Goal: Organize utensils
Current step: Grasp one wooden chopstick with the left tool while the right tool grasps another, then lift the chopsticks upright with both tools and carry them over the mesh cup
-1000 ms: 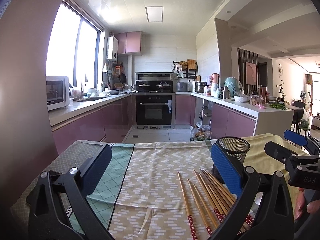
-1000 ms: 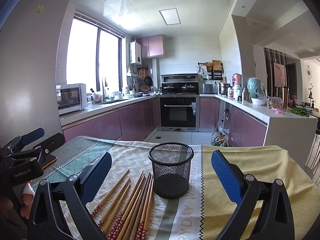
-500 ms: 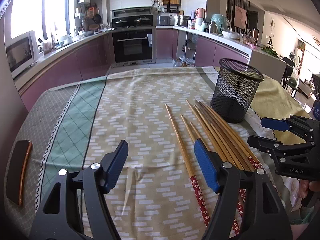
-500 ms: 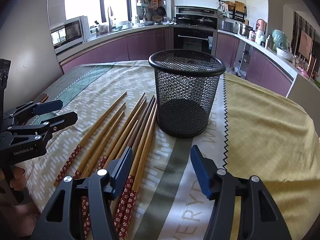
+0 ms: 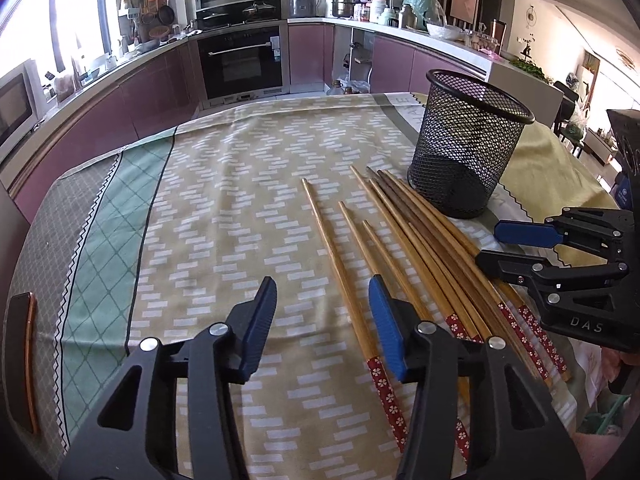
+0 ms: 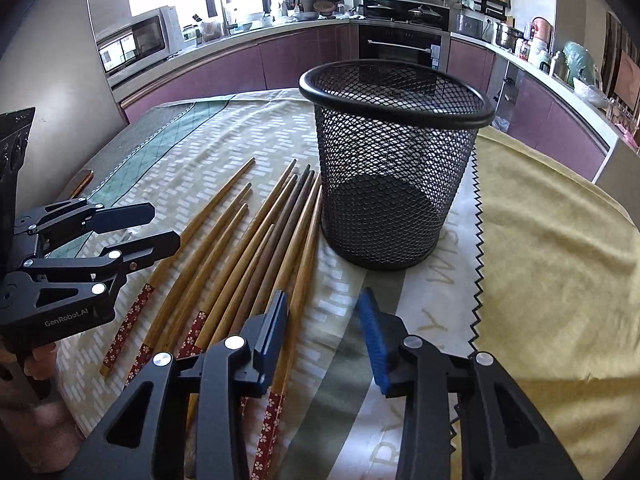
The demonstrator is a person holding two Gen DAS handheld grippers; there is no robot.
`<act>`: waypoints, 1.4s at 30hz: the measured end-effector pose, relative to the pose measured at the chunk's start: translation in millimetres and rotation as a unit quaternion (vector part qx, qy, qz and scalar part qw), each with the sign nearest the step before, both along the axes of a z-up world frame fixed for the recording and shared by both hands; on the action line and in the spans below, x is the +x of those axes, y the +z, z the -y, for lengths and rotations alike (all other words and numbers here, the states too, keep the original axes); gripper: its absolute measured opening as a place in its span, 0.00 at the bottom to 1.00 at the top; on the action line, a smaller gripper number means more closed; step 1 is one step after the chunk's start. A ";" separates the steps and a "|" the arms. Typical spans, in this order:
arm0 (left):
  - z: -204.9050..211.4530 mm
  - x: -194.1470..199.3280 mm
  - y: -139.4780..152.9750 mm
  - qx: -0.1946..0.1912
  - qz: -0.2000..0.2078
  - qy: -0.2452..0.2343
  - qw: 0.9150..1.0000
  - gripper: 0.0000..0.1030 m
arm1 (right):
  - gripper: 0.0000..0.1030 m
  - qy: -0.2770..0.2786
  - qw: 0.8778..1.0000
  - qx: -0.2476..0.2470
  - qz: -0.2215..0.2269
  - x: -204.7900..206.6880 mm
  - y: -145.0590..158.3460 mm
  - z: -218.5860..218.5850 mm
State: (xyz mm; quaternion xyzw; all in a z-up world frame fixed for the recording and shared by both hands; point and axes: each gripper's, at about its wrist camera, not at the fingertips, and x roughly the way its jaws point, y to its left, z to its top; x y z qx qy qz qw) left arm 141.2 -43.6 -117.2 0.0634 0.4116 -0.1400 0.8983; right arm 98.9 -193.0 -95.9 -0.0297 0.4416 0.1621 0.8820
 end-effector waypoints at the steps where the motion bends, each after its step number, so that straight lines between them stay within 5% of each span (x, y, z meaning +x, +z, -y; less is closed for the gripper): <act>1: 1.1 2.9 -1.3 0.000 -0.004 -0.002 1.000 0.42 | 0.33 0.000 1.000 -0.002 0.000 0.7 -0.4 -0.4; 9: 14.1 19.5 -10.7 0.006 -0.021 -0.011 1.000 0.31 | 0.20 0.010 1.000 -0.006 0.001 7.5 -2.4 -9.1; 11: 16.4 23.1 -10.8 0.002 -0.024 -0.009 1.000 0.25 | 0.08 0.012 1.000 0.004 -0.004 9.7 -2.1 -9.4; 14: 17.9 26.6 -10.5 -0.009 -0.029 -0.006 1.000 0.11 | 0.06 0.008 1.000 0.018 -0.005 10.6 -1.5 -8.1; 23: 3.7 20.7 -0.9 -0.048 -0.025 0.015 0.998 0.07 | 0.06 0.014 0.998 0.057 0.012 -0.9 10.9 0.7; 32: -10.7 -1.4 50.9 -0.106 0.013 -0.026 0.994 0.07 | 0.06 0.024 0.990 0.112 0.079 -22.5 56.5 16.5; 42: -18.7 -26.8 128.4 -0.168 0.085 -0.069 0.980 0.07 | 0.06 0.015 0.974 0.166 0.155 -28.2 106.6 45.4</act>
